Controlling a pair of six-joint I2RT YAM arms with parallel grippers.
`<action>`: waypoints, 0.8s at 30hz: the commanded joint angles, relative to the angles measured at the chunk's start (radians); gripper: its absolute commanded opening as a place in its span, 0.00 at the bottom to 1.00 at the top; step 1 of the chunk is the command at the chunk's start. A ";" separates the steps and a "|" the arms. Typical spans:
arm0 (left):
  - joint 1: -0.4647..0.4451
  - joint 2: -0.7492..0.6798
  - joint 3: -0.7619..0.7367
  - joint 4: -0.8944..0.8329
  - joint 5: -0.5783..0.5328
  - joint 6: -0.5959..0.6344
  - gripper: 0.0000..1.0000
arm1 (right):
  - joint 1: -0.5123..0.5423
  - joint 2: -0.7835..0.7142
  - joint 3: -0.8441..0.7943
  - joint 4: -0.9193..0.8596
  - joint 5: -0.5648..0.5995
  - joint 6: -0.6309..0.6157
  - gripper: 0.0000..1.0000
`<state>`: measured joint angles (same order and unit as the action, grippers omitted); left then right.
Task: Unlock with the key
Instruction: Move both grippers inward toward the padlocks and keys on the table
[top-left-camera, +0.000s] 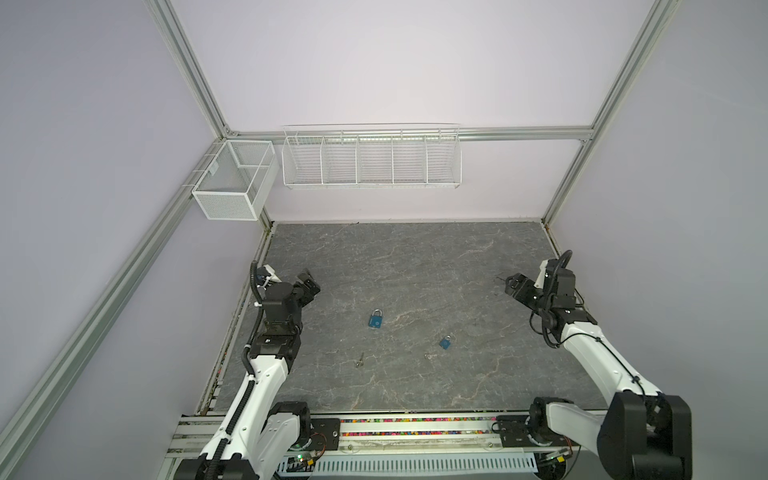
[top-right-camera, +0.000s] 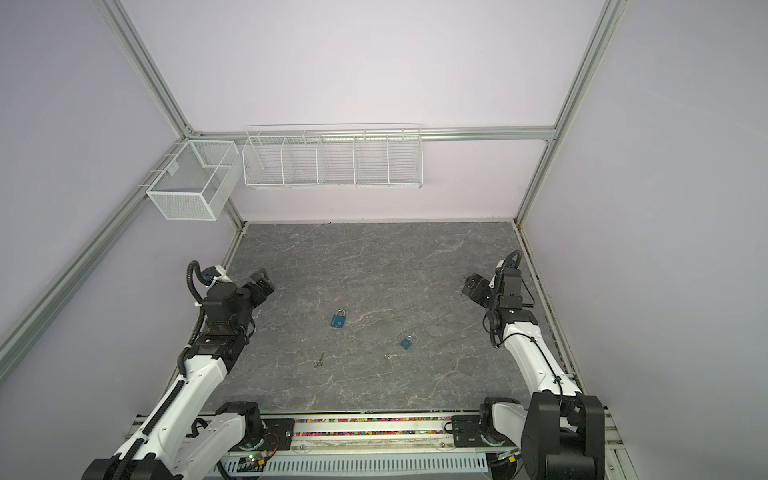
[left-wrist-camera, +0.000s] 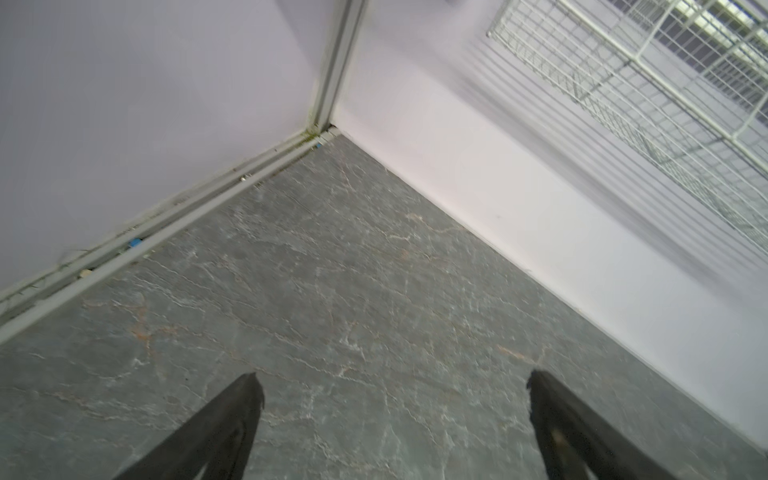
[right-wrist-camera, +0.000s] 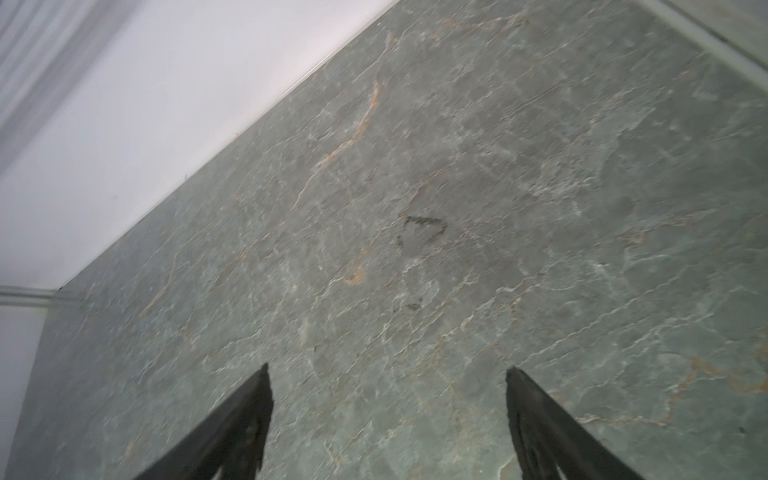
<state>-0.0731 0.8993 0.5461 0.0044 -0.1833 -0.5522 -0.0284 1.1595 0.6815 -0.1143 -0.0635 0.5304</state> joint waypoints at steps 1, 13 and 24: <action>-0.015 -0.007 0.026 -0.120 0.170 -0.044 0.99 | 0.051 -0.024 0.032 -0.125 -0.079 -0.017 0.89; -0.267 -0.028 -0.029 -0.188 0.170 -0.100 0.99 | 0.337 -0.022 0.053 -0.286 -0.057 -0.016 0.88; -0.496 -0.006 -0.094 -0.075 0.064 -0.211 0.99 | 0.603 0.066 0.012 -0.273 -0.010 0.185 0.89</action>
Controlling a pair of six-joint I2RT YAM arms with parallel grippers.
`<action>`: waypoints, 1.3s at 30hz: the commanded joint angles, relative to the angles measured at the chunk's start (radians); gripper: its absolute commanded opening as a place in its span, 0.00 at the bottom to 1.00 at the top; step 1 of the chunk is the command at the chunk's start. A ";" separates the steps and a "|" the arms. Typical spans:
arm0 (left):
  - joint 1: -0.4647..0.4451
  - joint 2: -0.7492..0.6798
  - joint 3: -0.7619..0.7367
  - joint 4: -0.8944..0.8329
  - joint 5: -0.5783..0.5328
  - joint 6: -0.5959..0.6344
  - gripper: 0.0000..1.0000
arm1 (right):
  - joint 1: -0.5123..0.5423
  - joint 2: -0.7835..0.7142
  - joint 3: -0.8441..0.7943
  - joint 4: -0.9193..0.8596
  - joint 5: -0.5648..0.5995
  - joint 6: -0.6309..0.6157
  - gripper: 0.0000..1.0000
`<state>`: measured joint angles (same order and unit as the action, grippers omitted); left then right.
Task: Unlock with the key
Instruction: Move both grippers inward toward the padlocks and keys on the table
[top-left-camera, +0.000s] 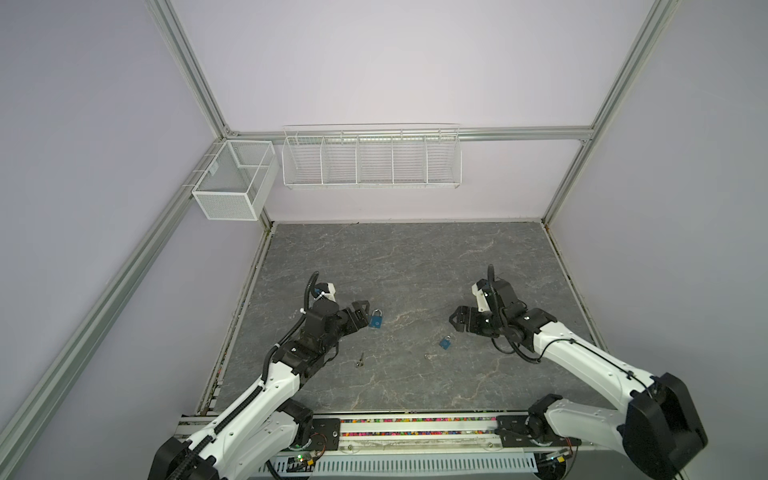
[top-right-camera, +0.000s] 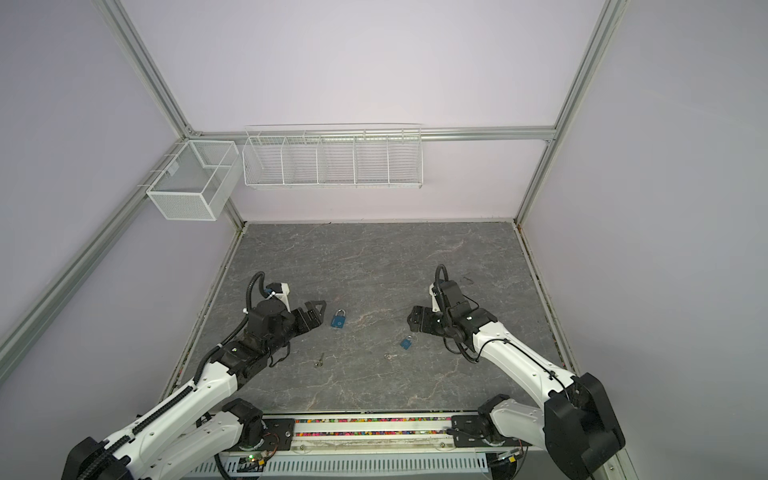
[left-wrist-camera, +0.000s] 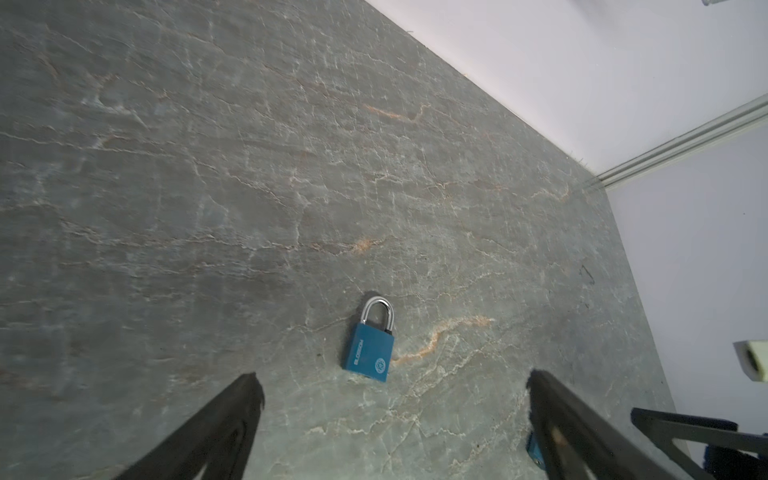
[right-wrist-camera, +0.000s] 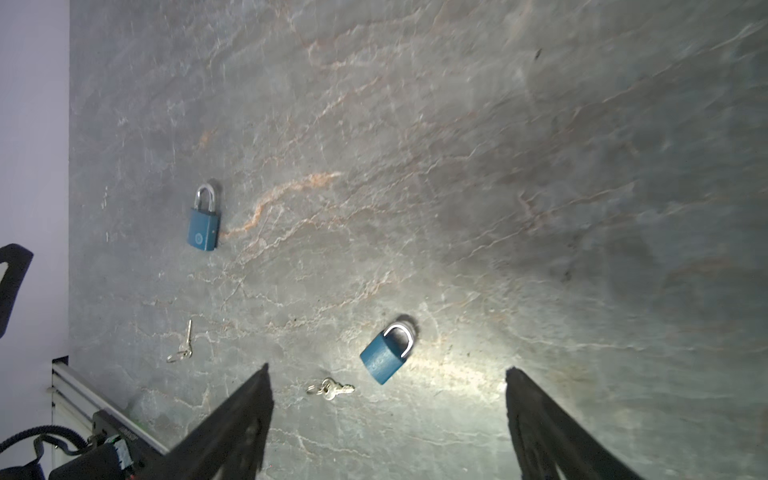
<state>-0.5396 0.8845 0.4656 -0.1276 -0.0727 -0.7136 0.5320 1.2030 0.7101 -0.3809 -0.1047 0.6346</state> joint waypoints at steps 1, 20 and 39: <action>-0.044 0.017 -0.012 0.063 -0.055 -0.054 0.99 | 0.063 0.031 -0.018 -0.004 0.039 0.093 0.89; -0.169 0.144 0.028 0.093 -0.127 -0.092 0.99 | 0.315 0.210 -0.008 0.081 0.053 0.288 0.89; -0.170 0.043 0.022 -0.031 -0.159 -0.085 0.99 | 0.444 0.354 0.074 0.113 0.105 0.334 0.89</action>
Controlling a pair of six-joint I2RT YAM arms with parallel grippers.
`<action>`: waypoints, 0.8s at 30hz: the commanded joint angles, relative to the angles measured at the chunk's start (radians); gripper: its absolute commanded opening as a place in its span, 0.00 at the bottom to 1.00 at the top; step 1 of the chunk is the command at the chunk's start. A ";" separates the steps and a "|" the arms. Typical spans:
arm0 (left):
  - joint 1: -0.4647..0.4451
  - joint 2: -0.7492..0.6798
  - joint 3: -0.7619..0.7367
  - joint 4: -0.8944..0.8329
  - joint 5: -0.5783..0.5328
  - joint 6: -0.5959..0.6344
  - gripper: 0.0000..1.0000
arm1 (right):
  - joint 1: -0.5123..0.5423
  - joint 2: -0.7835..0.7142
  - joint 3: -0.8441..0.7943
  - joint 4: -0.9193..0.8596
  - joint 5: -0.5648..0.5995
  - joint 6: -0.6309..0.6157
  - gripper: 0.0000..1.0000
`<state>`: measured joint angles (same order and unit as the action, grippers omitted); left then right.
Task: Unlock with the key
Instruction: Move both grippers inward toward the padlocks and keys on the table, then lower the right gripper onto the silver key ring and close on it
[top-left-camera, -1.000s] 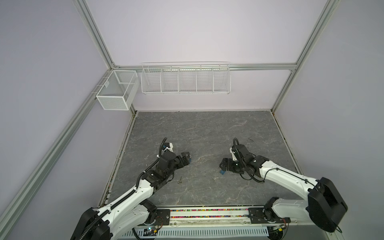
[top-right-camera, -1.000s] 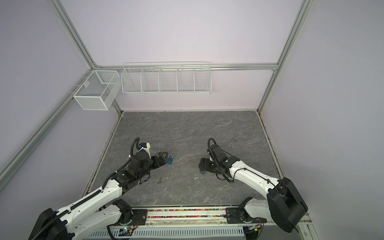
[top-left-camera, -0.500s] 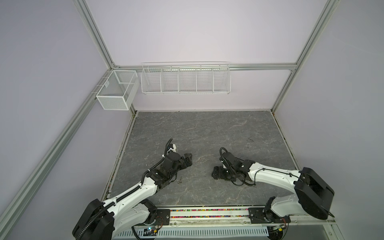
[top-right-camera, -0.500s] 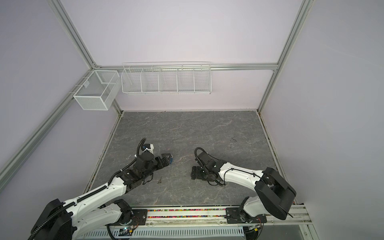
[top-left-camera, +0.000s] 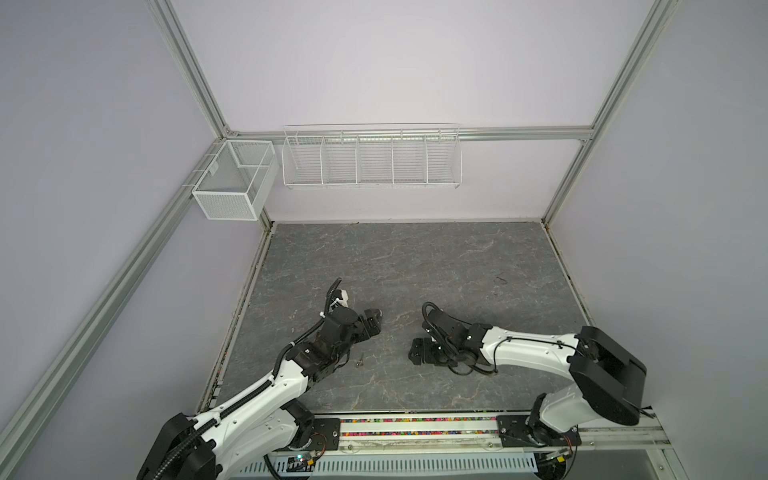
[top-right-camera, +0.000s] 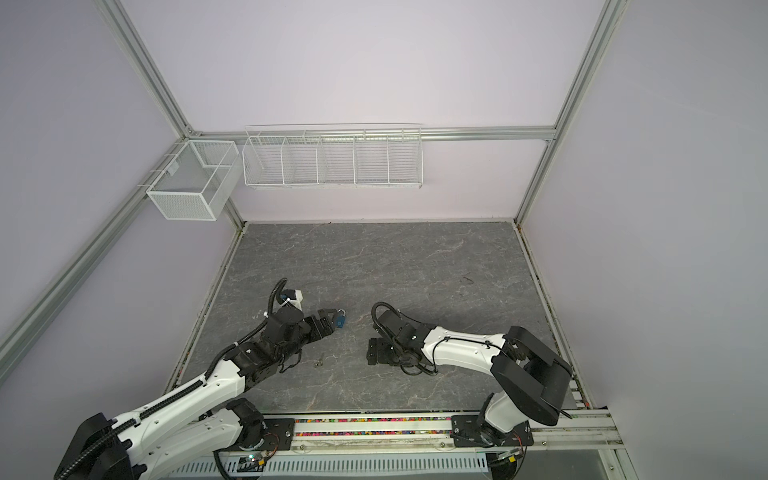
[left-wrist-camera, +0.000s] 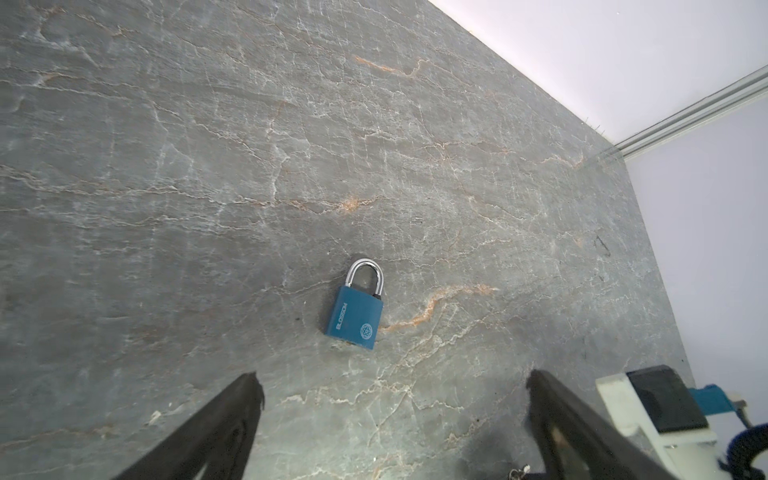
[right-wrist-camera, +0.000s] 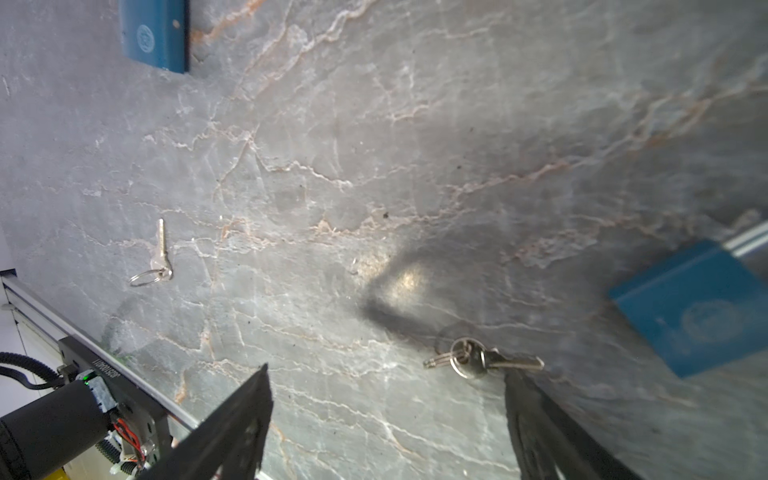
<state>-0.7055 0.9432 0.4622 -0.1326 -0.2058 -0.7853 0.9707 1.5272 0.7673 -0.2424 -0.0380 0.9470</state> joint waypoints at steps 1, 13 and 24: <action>-0.004 -0.017 0.026 -0.029 -0.026 -0.013 0.99 | 0.005 0.037 0.033 -0.045 0.053 0.014 0.89; -0.003 -0.074 0.028 -0.089 -0.067 -0.034 0.99 | 0.003 0.149 0.164 -0.050 0.027 -0.087 0.90; -0.004 -0.067 0.042 -0.099 -0.024 -0.056 0.99 | 0.002 0.034 0.190 -0.239 0.092 -0.259 0.91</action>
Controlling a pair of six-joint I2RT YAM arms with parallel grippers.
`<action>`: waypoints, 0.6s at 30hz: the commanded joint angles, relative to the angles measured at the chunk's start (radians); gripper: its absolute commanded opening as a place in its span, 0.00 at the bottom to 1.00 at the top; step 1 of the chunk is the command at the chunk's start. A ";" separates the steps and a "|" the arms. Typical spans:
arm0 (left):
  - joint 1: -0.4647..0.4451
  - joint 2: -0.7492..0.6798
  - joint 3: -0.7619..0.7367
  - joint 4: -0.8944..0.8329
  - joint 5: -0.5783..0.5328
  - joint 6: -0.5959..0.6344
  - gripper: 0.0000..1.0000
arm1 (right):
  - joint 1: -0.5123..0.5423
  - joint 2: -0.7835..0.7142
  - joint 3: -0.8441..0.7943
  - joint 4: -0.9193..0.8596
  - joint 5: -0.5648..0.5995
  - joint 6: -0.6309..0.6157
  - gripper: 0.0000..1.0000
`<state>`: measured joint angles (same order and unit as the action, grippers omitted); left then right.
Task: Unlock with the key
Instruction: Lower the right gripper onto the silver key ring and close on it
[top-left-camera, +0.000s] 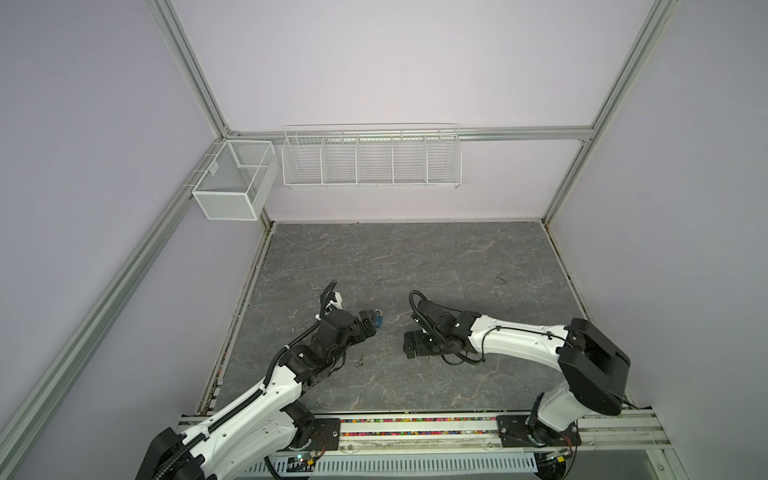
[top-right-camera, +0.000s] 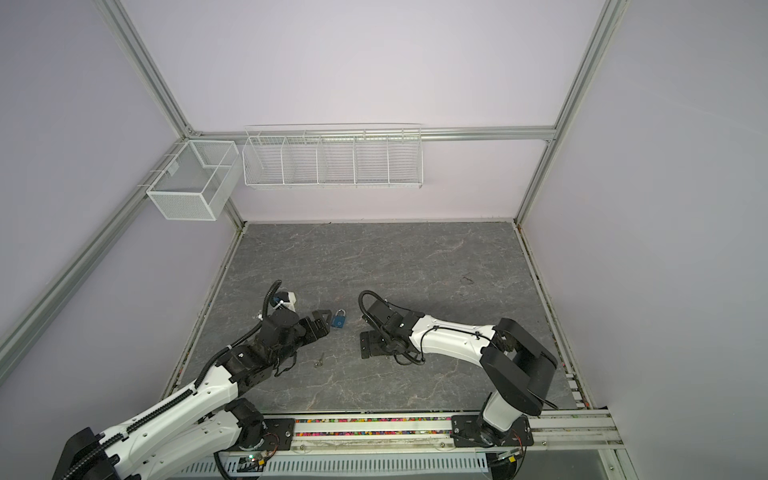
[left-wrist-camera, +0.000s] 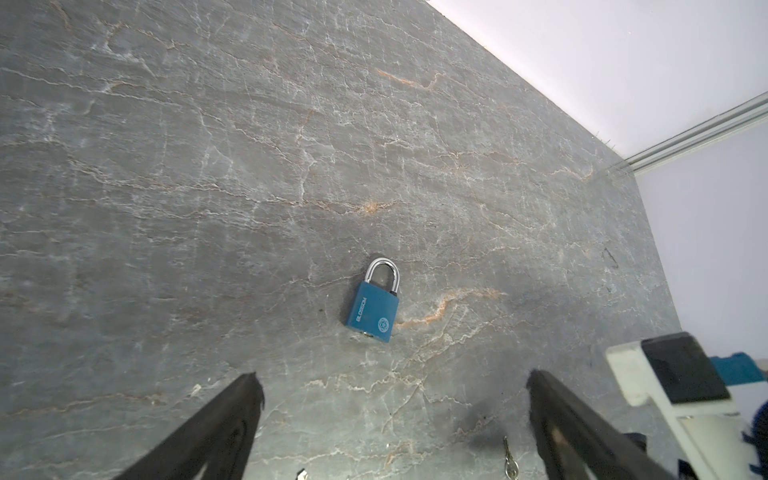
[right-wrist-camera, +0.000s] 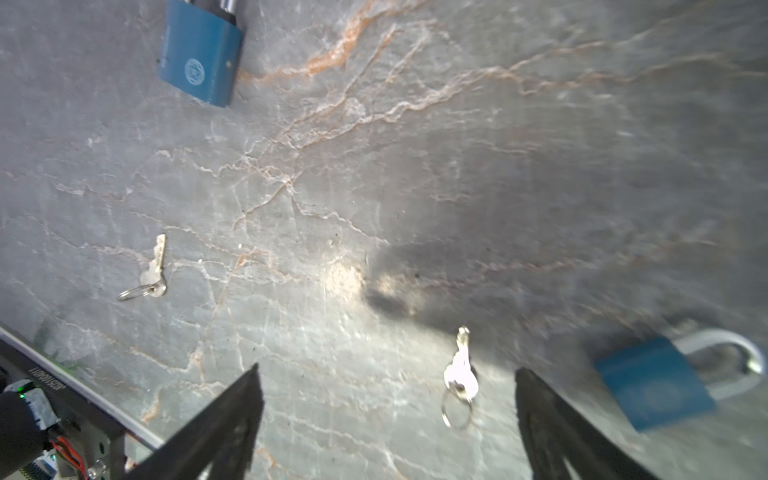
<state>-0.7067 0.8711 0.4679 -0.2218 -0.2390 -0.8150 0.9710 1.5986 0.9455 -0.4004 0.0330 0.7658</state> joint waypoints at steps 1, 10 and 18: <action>-0.003 0.010 0.037 -0.005 0.015 -0.031 0.99 | 0.003 -0.040 0.008 -0.083 0.012 -0.094 0.89; -0.006 0.049 0.039 0.044 0.054 -0.058 0.99 | 0.007 -0.027 0.008 -0.125 0.007 -0.214 0.66; -0.017 0.069 0.032 0.080 0.069 -0.072 0.99 | 0.017 0.024 0.008 -0.105 0.004 -0.246 0.54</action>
<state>-0.7181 0.9298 0.4698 -0.1715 -0.1791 -0.8635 0.9737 1.5932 0.9455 -0.4931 0.0368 0.5495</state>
